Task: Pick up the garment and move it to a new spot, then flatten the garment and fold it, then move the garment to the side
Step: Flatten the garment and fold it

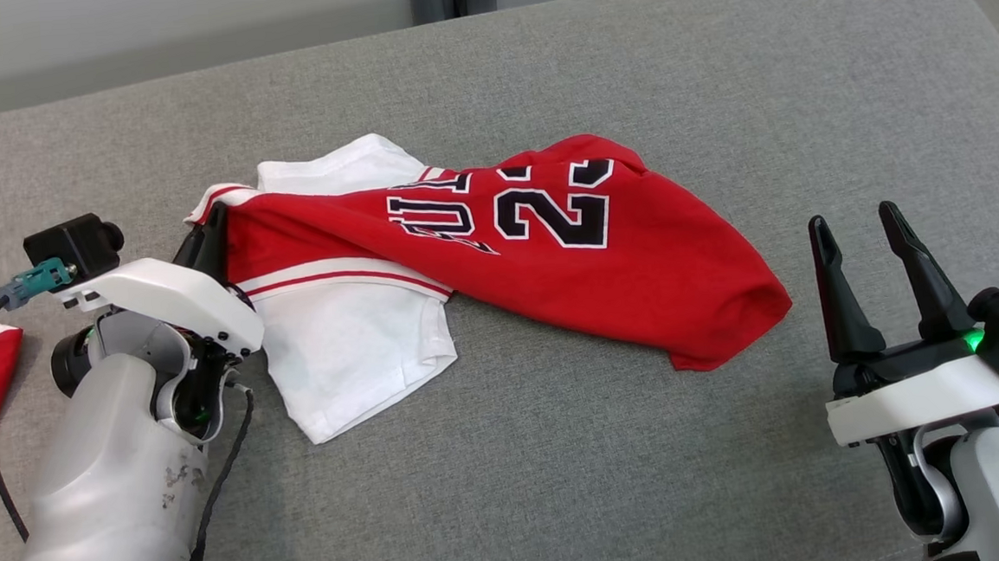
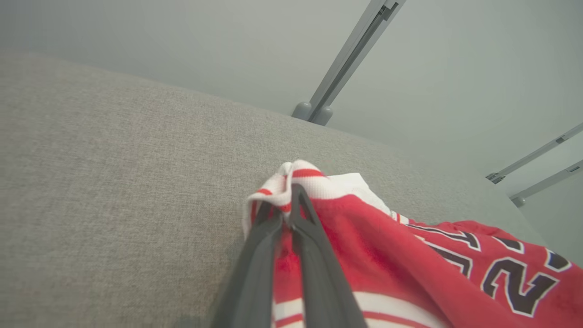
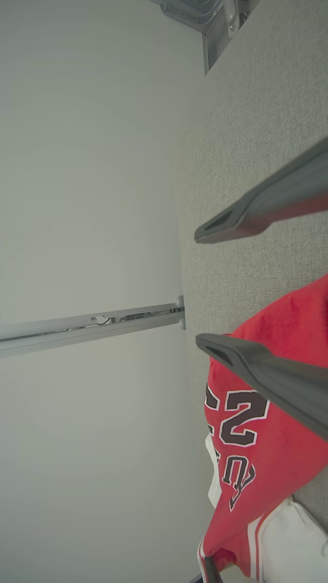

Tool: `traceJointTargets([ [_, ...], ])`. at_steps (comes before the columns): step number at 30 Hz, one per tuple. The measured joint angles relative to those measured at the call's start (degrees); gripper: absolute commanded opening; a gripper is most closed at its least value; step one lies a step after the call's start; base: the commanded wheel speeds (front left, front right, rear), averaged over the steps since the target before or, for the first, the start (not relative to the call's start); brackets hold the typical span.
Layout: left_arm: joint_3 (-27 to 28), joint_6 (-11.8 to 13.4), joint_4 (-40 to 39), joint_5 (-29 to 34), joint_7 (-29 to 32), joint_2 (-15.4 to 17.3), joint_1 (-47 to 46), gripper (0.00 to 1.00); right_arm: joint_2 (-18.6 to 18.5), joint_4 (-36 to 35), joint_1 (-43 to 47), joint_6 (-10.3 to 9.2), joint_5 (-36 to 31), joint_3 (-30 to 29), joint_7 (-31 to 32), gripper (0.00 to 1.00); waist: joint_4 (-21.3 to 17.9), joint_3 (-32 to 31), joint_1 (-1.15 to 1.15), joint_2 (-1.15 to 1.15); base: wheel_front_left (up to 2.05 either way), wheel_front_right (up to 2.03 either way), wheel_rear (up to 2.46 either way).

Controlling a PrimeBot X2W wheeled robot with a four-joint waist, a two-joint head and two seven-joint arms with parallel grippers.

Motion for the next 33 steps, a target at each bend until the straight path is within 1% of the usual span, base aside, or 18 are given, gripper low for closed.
traceJointTargets([
  [1, -0.2, -0.4, 1.4, 0.0, -0.6, -0.2, -0.4, 0.1, 0.0, 0.1, 0.0, 0.0, 0.0, 0.1, 0.0, 1.0, 0.1, -0.1, 0.0, 0.0, 0.0, 0.0, 0.0],
  [2, -0.4, -0.8, 2.8, 0.0, -1.0, -0.6, -0.9, 0.56, 0.1, 0.2, 0.0, 0.0, 0.0, 0.1, 0.0, 1.0, 0.2, -0.2, 0.0, 0.0, 0.0, 0.0, 0.0],
  [3, -0.7, -1.2, 3.7, 0.0, -1.4, -1.0, -1.2, 1.0, 0.2, 0.3, 0.0, 0.0, 0.0, 0.1, 0.0, 1.0, 0.4, -0.3, 0.0, 0.0, 0.0, 0.0, 0.0],
  [7, -1.9, -2.1, 6.4, 0.0, -3.5, -1.3, -2.1, 1.0, 0.2, 0.5, 0.0, 0.0, 0.0, 0.6, 0.0, 1.0, 1.4, -1.1, 0.0, 0.0, 0.0, 0.0, 0.0],
  [12, -4.4, -2.4, 6.4, 0.5, -6.4, -1.0, -1.9, 1.0, 0.0, 1.0, 0.0, 0.0, 0.0, 1.1, 0.0, 1.0, 2.8, -2.4, 0.0, 0.0, 0.0, 0.0, 0.0],
  [18, -5.6, -2.4, 1.6, 1.1, -9.8, 1.7, 1.5, 1.0, -0.2, 0.3, 0.2, 0.0, 0.0, 0.5, 0.0, 1.0, 4.5, -4.1, 0.0, 0.0, 0.0, 0.0, 0.0],
  [22, -4.7, -2.4, -3.7, 1.9, -10.8, 3.8, 4.7, 1.0, -0.1, -0.2, 0.8, 0.0, 0.0, 0.0, 0.0, 1.0, 5.5, -5.4, 0.0, 0.0, 0.0, 0.0, 0.0],
  [24, -3.8, -1.6, -7.1, 2.5, -11.0, 4.5, 7.1, 1.0, 0.0, -0.4, 1.6, 0.0, -0.2, -0.3, 0.0, 1.0, 5.9, -6.0, 0.0, 0.0, 0.0, 0.0, 0.0],
  [25, -2.7, -0.4, -11.3, 3.3, -11.2, 4.8, 9.7, 1.0, 0.1, -0.6, 1.9, 0.0, -0.3, -0.8, 0.0, 1.0, 6.4, -6.5, 0.0, 0.0, 0.0, 0.0, 0.0],
  [30, 1.0, 4.3, -24.3, 7.2, -11.2, 5.8, 17.6, 1.0, 0.4, -1.0, 3.0, 0.0, -0.5, -1.3, 0.0, 1.0, 7.5, -7.6, 0.0, 0.0, 0.0, 0.0, 0.0],
  [33, 2.4, 6.8, -31.7, 9.4, -11.2, 5.2, 22.9, 1.0, 0.6, -1.6, 3.8, 0.0, -0.5, -1.6, 0.0, 1.0, 7.9, -7.9, 0.0, 0.0, 0.0, 0.0, 0.0],
])
